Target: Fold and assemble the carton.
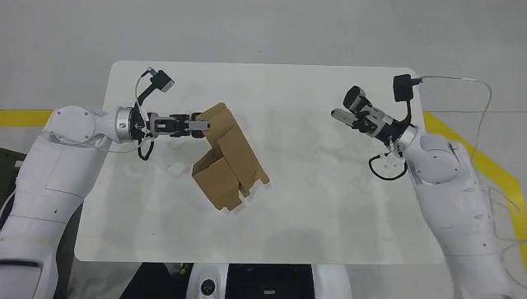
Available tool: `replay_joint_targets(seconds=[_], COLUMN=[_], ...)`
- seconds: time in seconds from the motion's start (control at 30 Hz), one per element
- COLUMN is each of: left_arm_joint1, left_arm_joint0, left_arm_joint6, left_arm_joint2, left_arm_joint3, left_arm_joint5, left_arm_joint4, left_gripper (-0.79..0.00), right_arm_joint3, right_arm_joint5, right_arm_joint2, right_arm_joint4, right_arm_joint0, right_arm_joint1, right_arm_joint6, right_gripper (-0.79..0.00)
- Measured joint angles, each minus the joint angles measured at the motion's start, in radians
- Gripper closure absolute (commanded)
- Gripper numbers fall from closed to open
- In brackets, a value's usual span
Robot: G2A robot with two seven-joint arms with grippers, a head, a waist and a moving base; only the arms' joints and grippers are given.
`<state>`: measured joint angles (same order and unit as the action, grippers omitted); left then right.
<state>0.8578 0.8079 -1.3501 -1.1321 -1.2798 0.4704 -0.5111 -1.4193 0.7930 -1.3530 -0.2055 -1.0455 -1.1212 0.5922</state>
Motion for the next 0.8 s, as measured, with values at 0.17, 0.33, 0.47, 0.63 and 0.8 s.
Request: replay_joint_targets(seconds=[0.17,0.33,0.47,0.63,0.8], left_arm_joint1=[-0.003,-0.007,-0.009,-0.011,-0.015], left_arm_joint0=[-0.011,-0.029,-0.042,-0.057,-0.066], left_arm_joint6=[-0.014,-0.024,-0.021,-0.025,-0.019], left_arm_joint2=[0.041,0.084,0.112,0.143,0.163], left_arm_joint3=[-0.028,-0.050,-0.055,-0.057,-0.050], left_arm_joint5=[-0.014,-0.024,-0.021,-0.025,-0.019], left_arm_joint4=[-0.023,-0.045,-0.056,-0.090,-0.100], left_gripper=[0.000,0.000,0.000,0.000,0.000], right_arm_joint3=[0.011,0.028,0.037,0.066,0.068], right_arm_joint5=[0.037,0.061,0.080,0.107,0.106], right_arm_joint2=[0.079,0.141,0.176,0.216,0.215], right_arm_joint4=[0.124,0.215,0.249,0.281,0.278], right_arm_joint0=[0.027,0.057,0.079,0.111,0.112], right_arm_joint1=[-0.004,-0.008,-0.011,-0.015,-0.015], right_arm_joint6=[0.097,0.169,0.185,0.211,0.209], right_gripper=[-0.785,-0.785,-0.785,-0.785,-0.785])
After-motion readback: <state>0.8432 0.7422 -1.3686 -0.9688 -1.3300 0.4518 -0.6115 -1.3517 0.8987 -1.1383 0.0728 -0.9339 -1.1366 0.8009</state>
